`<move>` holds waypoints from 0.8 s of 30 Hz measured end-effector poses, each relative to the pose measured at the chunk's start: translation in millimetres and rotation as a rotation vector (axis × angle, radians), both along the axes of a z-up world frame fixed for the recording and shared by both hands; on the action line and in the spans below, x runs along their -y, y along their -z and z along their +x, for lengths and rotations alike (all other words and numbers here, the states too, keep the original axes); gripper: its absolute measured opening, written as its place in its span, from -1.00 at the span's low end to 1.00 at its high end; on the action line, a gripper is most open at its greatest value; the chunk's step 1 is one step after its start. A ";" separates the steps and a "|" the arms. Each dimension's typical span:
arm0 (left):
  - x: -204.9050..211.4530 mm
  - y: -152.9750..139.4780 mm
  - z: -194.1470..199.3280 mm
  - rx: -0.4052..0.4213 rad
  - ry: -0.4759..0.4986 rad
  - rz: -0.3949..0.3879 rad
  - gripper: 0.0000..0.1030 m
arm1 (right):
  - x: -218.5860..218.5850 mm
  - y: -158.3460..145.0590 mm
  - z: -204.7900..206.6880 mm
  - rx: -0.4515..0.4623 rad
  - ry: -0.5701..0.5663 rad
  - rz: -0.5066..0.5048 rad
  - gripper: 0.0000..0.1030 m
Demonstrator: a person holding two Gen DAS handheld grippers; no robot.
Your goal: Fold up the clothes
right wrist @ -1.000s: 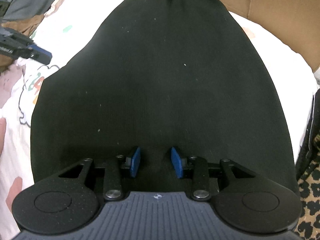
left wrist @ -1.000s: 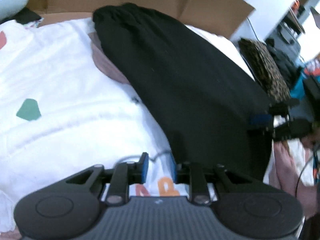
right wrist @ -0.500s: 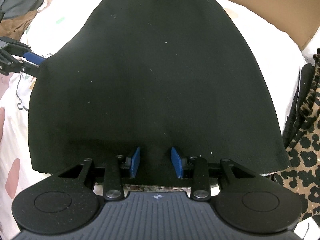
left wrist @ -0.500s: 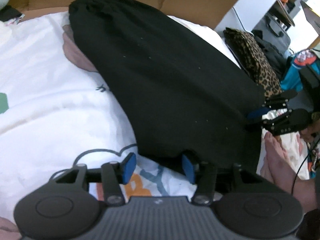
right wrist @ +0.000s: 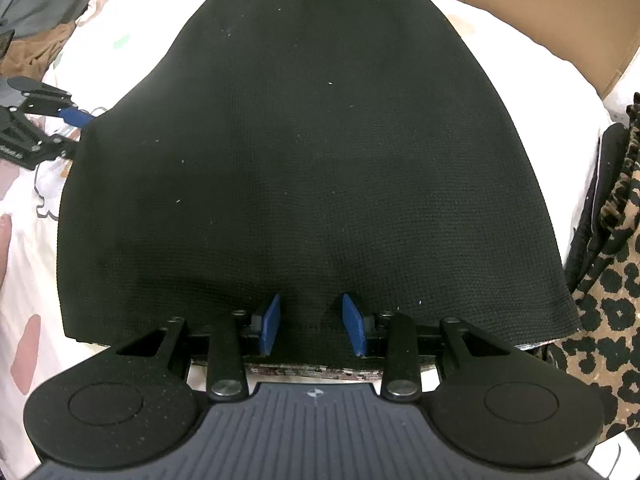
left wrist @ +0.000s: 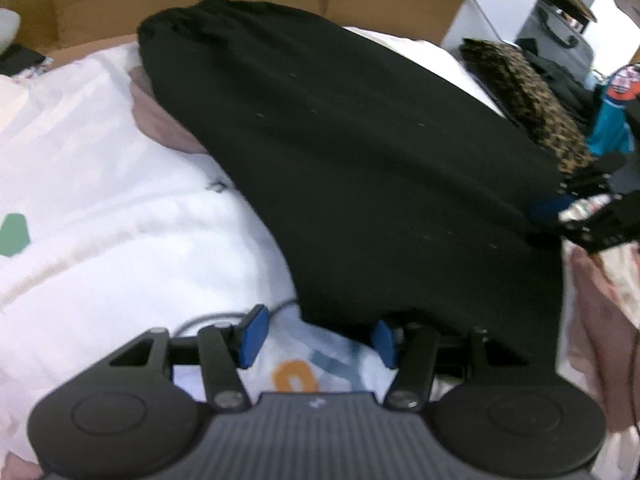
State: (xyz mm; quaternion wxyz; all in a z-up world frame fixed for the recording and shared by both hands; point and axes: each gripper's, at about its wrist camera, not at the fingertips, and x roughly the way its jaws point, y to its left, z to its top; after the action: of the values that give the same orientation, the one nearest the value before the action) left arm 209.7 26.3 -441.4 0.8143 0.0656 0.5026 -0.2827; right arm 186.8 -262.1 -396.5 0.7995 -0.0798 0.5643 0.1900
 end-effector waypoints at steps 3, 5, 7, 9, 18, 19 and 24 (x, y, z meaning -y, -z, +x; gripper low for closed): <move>-0.7 -3.2 4.0 0.054 -0.034 0.037 0.13 | 0.9 -0.6 -3.2 0.000 0.000 0.000 -0.20; -5.4 -7.3 5.8 0.090 -0.063 0.047 0.15 | 2.7 0.1 -4.9 0.001 0.000 0.002 -0.20; -9.7 -6.3 6.8 0.096 -0.066 0.068 0.18 | 2.8 2.0 -5.5 0.002 0.001 0.004 -0.20; -10.9 -2.0 4.8 0.089 -0.036 0.104 0.17 | 2.8 3.2 -5.1 0.003 0.001 0.005 -0.20; -23.1 -10.0 -6.7 0.065 0.031 0.095 -0.25 | 2.7 8.2 -3.7 0.005 0.004 0.009 -0.20; -26.4 -10.9 -7.3 0.049 0.038 0.080 -0.30 | 3.0 7.9 -3.8 0.004 0.004 0.009 -0.20; -40.3 -23.3 -9.2 0.037 0.038 0.052 -0.31 | 3.5 7.4 -2.2 0.003 0.007 0.009 -0.20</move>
State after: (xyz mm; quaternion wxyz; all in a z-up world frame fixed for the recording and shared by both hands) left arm 200.5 66.6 -418.1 0.8160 0.1013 0.4933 -0.2838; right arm 184.6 -265.6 -403.9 0.8012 -0.0745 0.5626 0.1897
